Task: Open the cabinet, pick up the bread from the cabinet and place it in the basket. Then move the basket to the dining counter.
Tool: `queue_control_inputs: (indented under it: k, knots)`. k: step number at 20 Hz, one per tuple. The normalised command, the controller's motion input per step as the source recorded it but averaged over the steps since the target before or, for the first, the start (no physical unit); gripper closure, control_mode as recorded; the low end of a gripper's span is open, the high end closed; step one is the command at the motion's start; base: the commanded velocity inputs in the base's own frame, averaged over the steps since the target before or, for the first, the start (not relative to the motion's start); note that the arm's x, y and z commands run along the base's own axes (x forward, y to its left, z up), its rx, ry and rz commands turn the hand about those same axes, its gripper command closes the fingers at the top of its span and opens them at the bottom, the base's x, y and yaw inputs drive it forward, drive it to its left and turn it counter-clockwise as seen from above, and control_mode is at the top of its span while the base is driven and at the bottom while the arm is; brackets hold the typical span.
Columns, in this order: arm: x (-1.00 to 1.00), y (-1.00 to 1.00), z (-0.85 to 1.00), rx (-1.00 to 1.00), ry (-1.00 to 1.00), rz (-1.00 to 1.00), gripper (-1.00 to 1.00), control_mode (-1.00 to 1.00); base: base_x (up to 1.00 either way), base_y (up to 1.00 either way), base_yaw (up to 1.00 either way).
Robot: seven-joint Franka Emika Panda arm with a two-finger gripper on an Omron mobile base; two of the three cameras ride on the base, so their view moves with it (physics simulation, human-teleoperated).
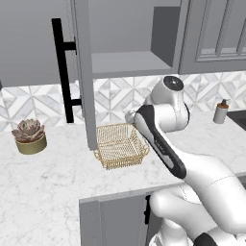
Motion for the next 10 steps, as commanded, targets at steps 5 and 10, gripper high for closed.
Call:
queue_control_inputs:
  k: [5, 10]
  knots:
    - [0.89, 0.37, -0.73, -0.24, 0.15, 0.04, 1.0, -1.0, 0.0, 0.0, 0.0]
    - [0.94, 0.26, -0.67, -0.18, 0.23, 0.01, 1.0, -1.0, 0.0, 0.0, 0.0]
